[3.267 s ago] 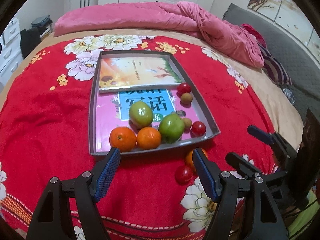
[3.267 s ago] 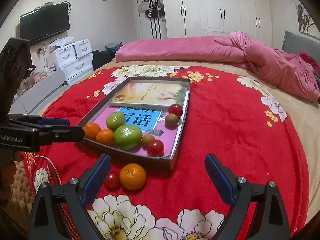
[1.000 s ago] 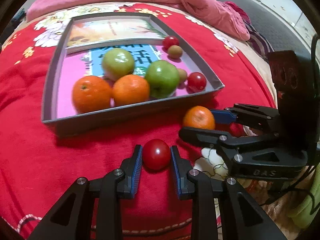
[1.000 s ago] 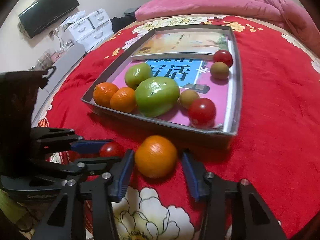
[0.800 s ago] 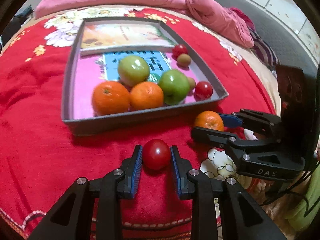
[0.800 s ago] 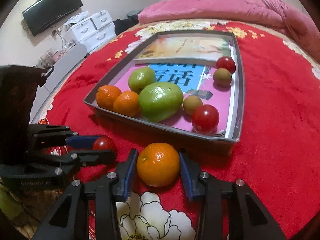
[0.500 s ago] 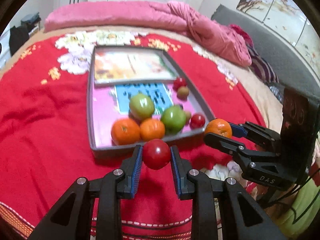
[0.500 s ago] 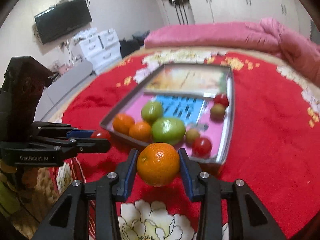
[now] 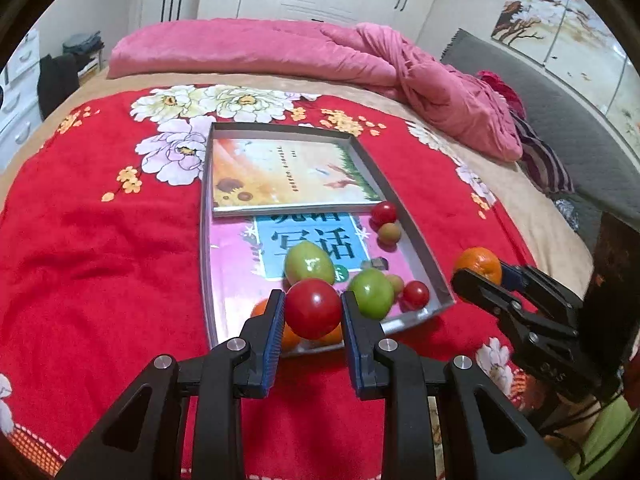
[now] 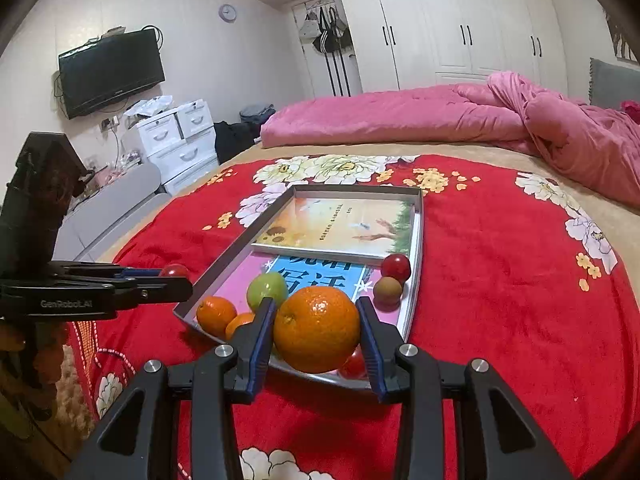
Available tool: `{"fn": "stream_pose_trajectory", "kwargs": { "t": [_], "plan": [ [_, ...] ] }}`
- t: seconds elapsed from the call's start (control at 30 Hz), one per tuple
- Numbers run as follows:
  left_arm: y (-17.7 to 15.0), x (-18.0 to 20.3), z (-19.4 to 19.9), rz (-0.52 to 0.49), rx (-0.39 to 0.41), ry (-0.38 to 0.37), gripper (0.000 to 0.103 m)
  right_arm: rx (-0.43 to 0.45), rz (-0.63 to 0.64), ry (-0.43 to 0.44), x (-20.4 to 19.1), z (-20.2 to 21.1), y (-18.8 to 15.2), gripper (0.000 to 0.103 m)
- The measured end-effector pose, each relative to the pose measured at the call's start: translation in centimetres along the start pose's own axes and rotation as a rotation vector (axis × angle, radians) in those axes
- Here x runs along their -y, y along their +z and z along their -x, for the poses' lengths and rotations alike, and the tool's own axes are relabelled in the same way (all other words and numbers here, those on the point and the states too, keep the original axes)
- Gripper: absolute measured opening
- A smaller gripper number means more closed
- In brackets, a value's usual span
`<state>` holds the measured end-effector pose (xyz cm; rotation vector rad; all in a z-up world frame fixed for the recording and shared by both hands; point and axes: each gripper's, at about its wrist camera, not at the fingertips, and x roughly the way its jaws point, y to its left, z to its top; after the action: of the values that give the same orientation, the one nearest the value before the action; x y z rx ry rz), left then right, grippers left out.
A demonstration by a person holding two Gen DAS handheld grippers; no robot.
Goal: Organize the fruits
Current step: 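Lift and carry the tomato and orange over the tray with both tools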
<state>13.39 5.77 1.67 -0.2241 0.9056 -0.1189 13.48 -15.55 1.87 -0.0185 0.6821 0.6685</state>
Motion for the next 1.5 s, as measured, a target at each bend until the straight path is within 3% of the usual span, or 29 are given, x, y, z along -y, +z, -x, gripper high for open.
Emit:
{"fn": "stream_pose_trajectory", "kwargs": {
  "t": [0.43,1.5],
  "plan": [
    [1.0,-1.0,-2.9,0.006,-0.014,0.079,0.029,0.002,0.024,-0.025,-0.3,-0.6,-0.4,0.04],
    [1.1,-2.5,-7.0,0.055,-0.086,0.079,0.028,-0.059,0.101,-0.078,-1.0,-3.9,-1.9,0.04]
  ]
}}
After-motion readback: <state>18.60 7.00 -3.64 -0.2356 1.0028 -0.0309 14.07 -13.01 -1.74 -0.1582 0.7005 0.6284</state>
